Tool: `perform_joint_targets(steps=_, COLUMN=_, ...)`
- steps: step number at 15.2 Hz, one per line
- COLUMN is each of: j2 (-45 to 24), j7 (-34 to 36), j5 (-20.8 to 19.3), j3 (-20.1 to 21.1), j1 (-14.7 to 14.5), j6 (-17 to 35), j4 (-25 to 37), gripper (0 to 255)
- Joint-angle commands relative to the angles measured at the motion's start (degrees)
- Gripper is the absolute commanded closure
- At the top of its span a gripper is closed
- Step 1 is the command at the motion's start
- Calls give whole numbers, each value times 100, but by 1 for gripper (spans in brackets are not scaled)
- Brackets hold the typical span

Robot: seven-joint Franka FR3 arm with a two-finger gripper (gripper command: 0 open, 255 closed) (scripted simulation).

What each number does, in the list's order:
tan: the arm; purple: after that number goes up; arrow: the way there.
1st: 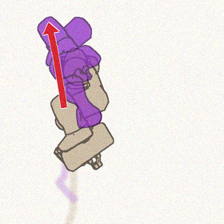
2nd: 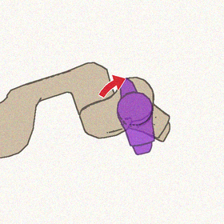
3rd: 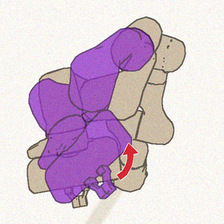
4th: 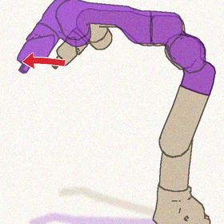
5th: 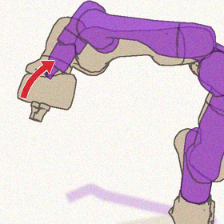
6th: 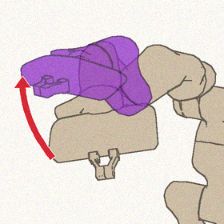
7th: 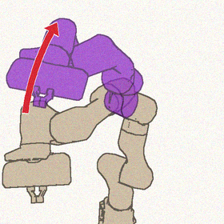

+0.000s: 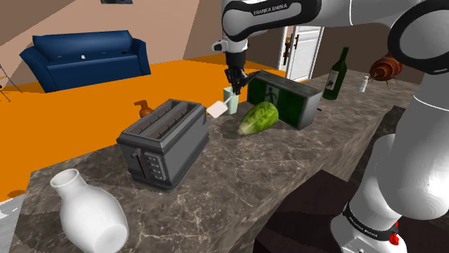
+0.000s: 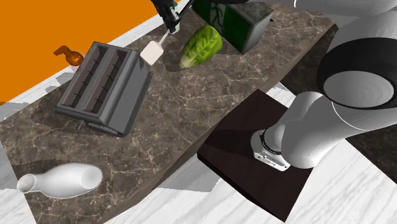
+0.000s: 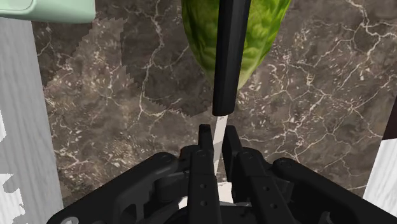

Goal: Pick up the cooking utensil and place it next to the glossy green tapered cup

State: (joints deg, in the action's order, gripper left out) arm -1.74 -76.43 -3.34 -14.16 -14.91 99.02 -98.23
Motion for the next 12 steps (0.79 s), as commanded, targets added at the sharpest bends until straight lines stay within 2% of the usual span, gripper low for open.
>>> perform_joint_targets(steps=1, j2=-51, j7=-34, j5=13, j3=-15, j1=18, j6=144, j4=-88, gripper=255)
perform_joint_targets(steps=12, j2=-114, j7=2, j5=17, j3=-19, j1=23, j6=977, j4=-861, gripper=255)
